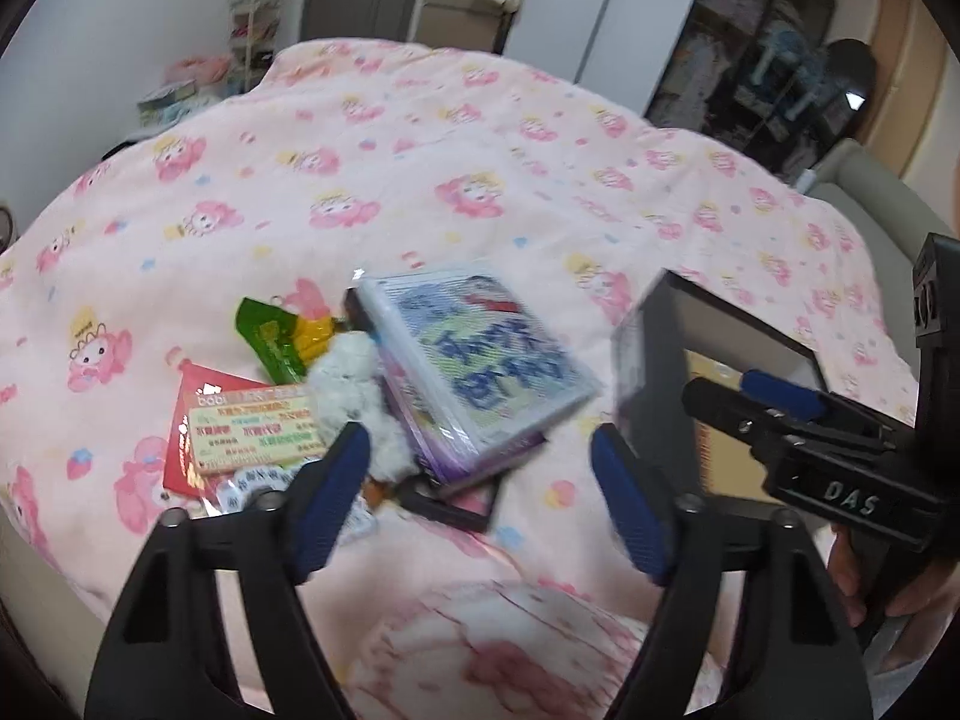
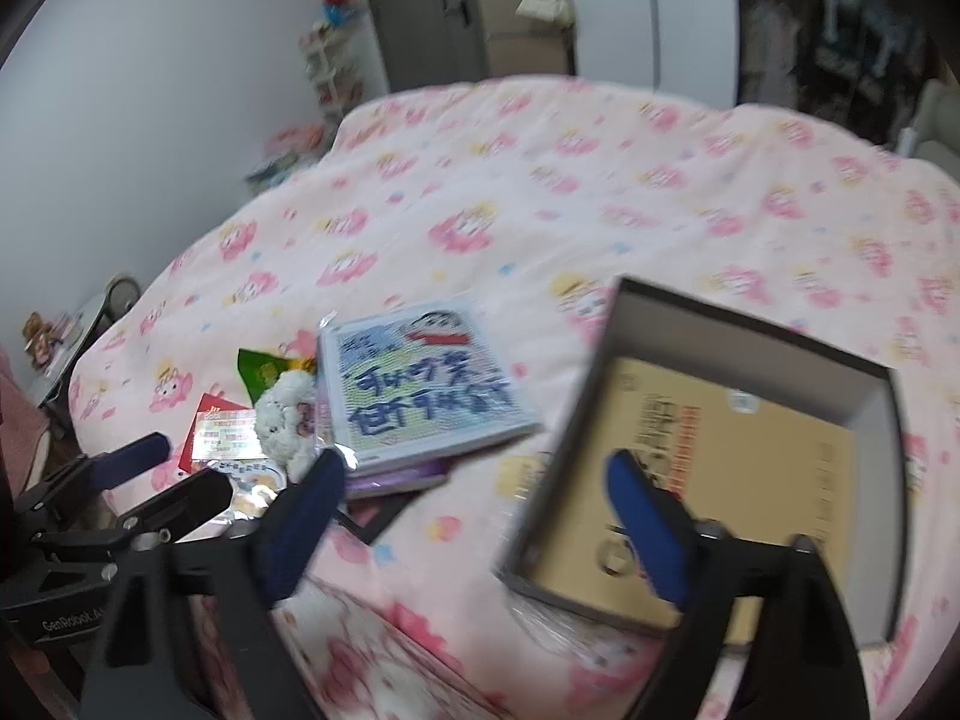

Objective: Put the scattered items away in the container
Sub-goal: 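Grasp the Shin-chan bead-art kit with the left gripper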

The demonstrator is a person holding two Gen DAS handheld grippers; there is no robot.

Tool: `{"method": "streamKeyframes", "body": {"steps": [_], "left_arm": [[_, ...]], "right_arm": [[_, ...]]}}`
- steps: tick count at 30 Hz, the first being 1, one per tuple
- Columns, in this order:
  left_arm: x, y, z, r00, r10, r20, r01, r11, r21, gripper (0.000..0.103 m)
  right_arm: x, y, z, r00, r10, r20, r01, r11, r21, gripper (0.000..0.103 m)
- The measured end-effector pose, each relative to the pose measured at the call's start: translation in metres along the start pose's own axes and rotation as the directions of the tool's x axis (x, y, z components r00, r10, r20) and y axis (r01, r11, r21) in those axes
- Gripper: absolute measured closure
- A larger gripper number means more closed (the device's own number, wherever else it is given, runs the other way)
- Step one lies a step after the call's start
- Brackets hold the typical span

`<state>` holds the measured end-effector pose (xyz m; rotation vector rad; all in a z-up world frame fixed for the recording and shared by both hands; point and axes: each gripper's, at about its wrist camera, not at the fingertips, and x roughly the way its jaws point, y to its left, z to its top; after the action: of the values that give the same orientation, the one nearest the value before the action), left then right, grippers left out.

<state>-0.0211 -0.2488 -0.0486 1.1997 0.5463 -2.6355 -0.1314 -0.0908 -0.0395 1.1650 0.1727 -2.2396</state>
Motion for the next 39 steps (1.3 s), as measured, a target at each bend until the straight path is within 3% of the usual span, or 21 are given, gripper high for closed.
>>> {"method": "streamKeyframes", "body": {"steps": [2, 4, 7, 11, 15, 18, 21, 26, 31, 35, 37, 39], "left_arm": [[0.024, 0.009, 0.006, 0.999, 0.007, -0.046, -0.007, 1.0, -0.005, 0.049], [0.046, 0.013, 0.009, 0.996, -0.003, -0.091, 0.001, 1.0, -0.016, 0.059], [0.08, 0.022, 0.014, 0.983, -0.063, -0.17, 0.052, 0.996, -0.067, 0.064], [0.118, 0.026, 0.017, 0.959, -0.116, -0.259, 0.098, 0.992, -0.084, 0.069], [0.13, 0.034, 0.022, 0.954, -0.136, -0.268, 0.113, 0.989, -0.099, 0.071], [0.131, 0.038, 0.025, 0.955, -0.137, -0.262, 0.113, 0.988, -0.107, 0.078], [0.131, 0.041, 0.028, 0.958, -0.125, -0.259, 0.101, 0.99, -0.102, 0.081], [0.131, 0.044, 0.03, 0.962, -0.114, -0.249, 0.087, 0.99, -0.115, 0.081], [0.13, 0.044, 0.032, 0.966, -0.1, -0.24, 0.066, 0.987, -0.146, 0.081], [0.127, 0.048, 0.029, 0.967, -0.106, -0.233, 0.073, 0.986, -0.148, 0.081], [0.127, 0.048, 0.028, 0.967, -0.107, -0.232, 0.075, 0.987, -0.146, 0.081], [0.128, 0.048, 0.028, 0.967, -0.112, -0.23, 0.079, 0.986, -0.149, 0.081]], "right_arm": [[0.027, 0.007, 0.006, 0.999, 0.004, -0.048, -0.005, 1.0, -0.022, 0.05], [0.049, 0.013, 0.009, 0.996, 0.007, -0.091, -0.01, 0.999, -0.033, 0.059], [0.075, 0.02, 0.008, 0.992, 0.018, -0.128, -0.022, 0.999, -0.03, 0.064], [0.102, 0.021, 0.008, 0.986, 0.005, -0.166, -0.008, 1.0, -0.014, 0.065], [0.126, 0.02, 0.014, 0.983, -0.025, -0.183, 0.026, 1.0, 0.003, 0.065], [0.145, 0.019, 0.018, 0.976, -0.037, -0.215, 0.039, 0.999, 0.008, 0.065], [0.157, 0.015, 0.02, 0.966, -0.165, -0.201, 0.174, 0.984, 0.031, 0.065], [0.175, 0.008, 0.03, 0.95, -0.237, -0.204, 0.251, 0.967, 0.044, 0.062], [0.185, -0.003, 0.035, 0.949, -0.196, -0.245, 0.224, 0.97, 0.092, 0.057], [0.183, -0.019, 0.042, 0.961, -0.114, -0.25, 0.17, 0.962, 0.215, 0.057], [0.184, -0.022, 0.052, 0.96, -0.172, -0.221, 0.217, 0.956, 0.198, 0.056], [0.197, -0.023, 0.06, 0.943, -0.199, -0.268, 0.248, 0.955, 0.161, 0.055]]}}
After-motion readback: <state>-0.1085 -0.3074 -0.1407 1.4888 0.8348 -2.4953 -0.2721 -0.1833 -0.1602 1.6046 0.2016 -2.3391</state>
